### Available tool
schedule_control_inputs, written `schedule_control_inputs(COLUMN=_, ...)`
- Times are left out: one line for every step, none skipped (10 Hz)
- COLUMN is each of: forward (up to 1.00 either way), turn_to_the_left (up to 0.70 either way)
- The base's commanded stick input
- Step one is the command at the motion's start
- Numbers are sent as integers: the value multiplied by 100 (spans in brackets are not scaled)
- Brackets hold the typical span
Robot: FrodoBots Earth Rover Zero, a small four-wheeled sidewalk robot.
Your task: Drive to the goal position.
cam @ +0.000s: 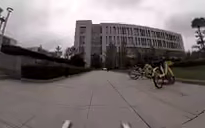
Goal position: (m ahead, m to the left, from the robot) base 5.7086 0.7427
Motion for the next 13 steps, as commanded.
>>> schedule_control_inputs(forward=100, turn_to_the_left=0)
schedule_control_inputs(forward=100, turn_to_the_left=0)
schedule_control_inputs(forward=100, turn_to_the_left=0)
schedule_control_inputs(forward=100, turn_to_the_left=0)
schedule_control_inputs(forward=100, turn_to_the_left=0)
schedule_control_inputs(forward=100, turn_to_the_left=0)
schedule_control_inputs(forward=100, turn_to_the_left=0)
schedule_control_inputs(forward=100, turn_to_the_left=0)
schedule_control_inputs(forward=100, turn_to_the_left=0)
schedule_control_inputs(forward=100, turn_to_the_left=0)
schedule_control_inputs(forward=100, turn_to_the_left=0)
schedule_control_inputs(forward=100, turn_to_the_left=0)
schedule_control_inputs(forward=100, turn_to_the_left=0)
